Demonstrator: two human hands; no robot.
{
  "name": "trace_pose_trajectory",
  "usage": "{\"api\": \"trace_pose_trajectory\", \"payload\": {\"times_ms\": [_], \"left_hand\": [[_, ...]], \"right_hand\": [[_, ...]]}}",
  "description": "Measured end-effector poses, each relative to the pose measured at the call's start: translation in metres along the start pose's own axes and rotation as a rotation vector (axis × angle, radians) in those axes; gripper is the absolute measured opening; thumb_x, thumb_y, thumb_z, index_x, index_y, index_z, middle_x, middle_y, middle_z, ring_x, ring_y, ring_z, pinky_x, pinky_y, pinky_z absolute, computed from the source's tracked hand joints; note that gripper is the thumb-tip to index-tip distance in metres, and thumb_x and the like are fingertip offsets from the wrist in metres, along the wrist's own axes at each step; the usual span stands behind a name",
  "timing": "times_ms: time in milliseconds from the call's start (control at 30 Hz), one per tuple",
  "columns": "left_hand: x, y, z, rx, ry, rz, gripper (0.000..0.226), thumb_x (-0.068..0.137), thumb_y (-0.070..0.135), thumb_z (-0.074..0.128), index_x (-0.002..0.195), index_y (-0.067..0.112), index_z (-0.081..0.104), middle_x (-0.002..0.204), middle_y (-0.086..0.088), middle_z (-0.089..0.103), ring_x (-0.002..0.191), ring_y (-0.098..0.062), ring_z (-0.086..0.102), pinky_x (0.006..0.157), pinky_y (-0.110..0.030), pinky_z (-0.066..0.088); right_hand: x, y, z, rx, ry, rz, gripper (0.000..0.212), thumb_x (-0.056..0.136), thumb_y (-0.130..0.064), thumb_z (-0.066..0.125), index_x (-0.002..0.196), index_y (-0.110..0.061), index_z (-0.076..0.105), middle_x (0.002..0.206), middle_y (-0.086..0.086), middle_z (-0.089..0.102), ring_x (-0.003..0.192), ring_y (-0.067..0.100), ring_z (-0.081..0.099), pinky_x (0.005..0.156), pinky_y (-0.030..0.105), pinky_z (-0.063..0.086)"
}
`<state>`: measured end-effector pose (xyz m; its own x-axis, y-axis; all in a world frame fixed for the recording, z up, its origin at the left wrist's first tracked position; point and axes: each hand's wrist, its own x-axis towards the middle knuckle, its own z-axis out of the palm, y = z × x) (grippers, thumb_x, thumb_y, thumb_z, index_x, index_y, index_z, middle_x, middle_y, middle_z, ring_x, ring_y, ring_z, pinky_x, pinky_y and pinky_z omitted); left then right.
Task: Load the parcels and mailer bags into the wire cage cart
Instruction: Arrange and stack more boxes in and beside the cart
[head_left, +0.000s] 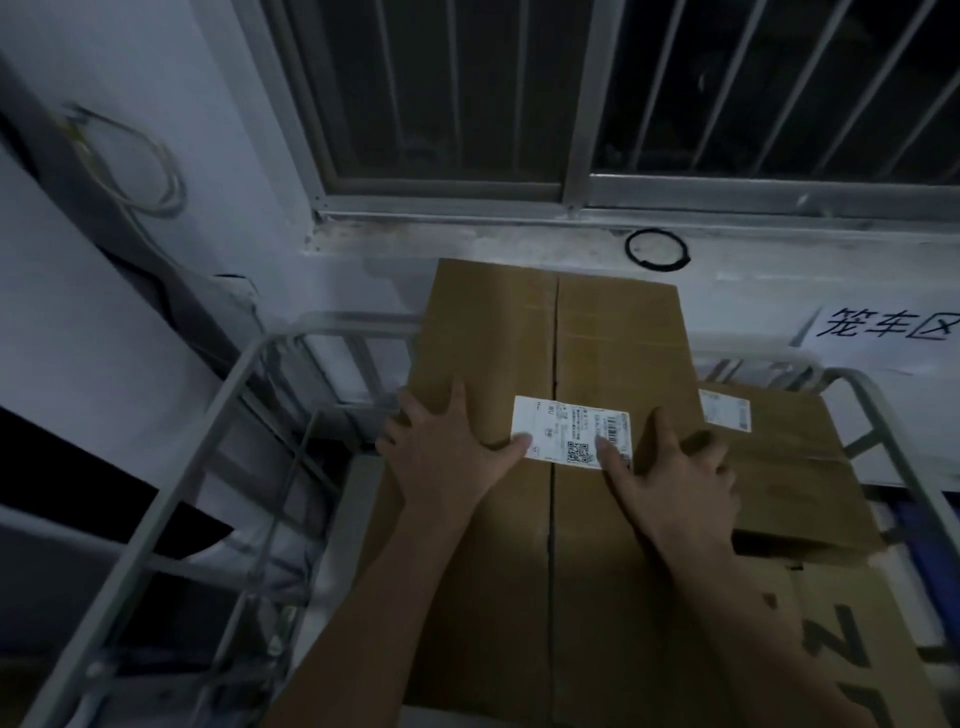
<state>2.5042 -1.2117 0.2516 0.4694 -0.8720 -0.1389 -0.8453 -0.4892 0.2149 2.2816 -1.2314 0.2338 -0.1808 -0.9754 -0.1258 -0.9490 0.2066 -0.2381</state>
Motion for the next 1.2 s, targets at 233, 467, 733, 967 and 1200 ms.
{"api": "trace_pose_trajectory", "payload": {"times_ms": [233,467,733,967,1200], "left_hand": [[0.037,-0.019,0.042,0.004,-0.065,-0.02,0.116,0.061,0.098,0.044,0.155,0.04,0.012,0.159,-0.02,0.003,0.137,-0.05,0.025,0.11,-0.056,0.029],[0.073,-0.032,0.109,-0.05,-0.133,-0.029,0.125,0.053,0.099,0.051,0.155,0.043,0.007,0.16,-0.02,-0.003,0.14,-0.048,0.021,0.112,-0.058,0.025],[0.093,-0.053,0.173,-0.053,-0.226,-0.059,0.126,0.051,0.099,0.051,0.154,0.043,0.006,0.159,-0.017,-0.004,0.141,-0.048,0.017,0.113,-0.059,0.02],[0.119,-0.064,0.235,-0.046,-0.259,-0.076,0.129,0.048,0.1,0.053,0.153,0.044,0.003,0.157,-0.018,-0.007,0.14,-0.048,0.018,0.113,-0.06,0.023],[0.13,-0.081,0.294,-0.08,-0.218,-0.073,0.128,0.048,0.096,0.059,0.153,0.043,0.006,0.157,-0.011,-0.008,0.141,-0.045,0.018,0.113,-0.059,0.025]], "right_hand": [[0.022,-0.013,0.051,0.004,-0.094,-0.023,0.099,0.075,-0.096,0.02,0.156,-0.04,0.009,0.157,0.021,0.013,0.137,0.051,0.03,0.108,0.059,0.032],[0.053,-0.009,0.129,-0.013,-0.101,-0.003,0.09,0.081,-0.089,0.029,0.154,-0.04,0.012,0.157,0.021,0.013,0.133,0.051,0.033,0.107,0.058,0.035],[0.072,-0.005,0.198,-0.049,-0.119,0.018,0.089,0.082,-0.086,0.032,0.155,-0.036,0.019,0.156,0.022,0.014,0.131,0.05,0.035,0.109,0.057,0.032],[0.086,0.002,0.257,-0.008,-0.093,0.027,0.085,0.086,-0.076,0.039,0.156,-0.031,0.024,0.155,0.025,0.016,0.135,0.046,0.027,0.109,0.056,0.029],[0.087,0.015,0.312,-0.06,0.074,-0.027,0.076,0.09,-0.068,0.036,0.146,-0.018,0.049,0.151,0.025,0.026,0.132,0.047,0.024,0.103,0.055,0.029]]}}
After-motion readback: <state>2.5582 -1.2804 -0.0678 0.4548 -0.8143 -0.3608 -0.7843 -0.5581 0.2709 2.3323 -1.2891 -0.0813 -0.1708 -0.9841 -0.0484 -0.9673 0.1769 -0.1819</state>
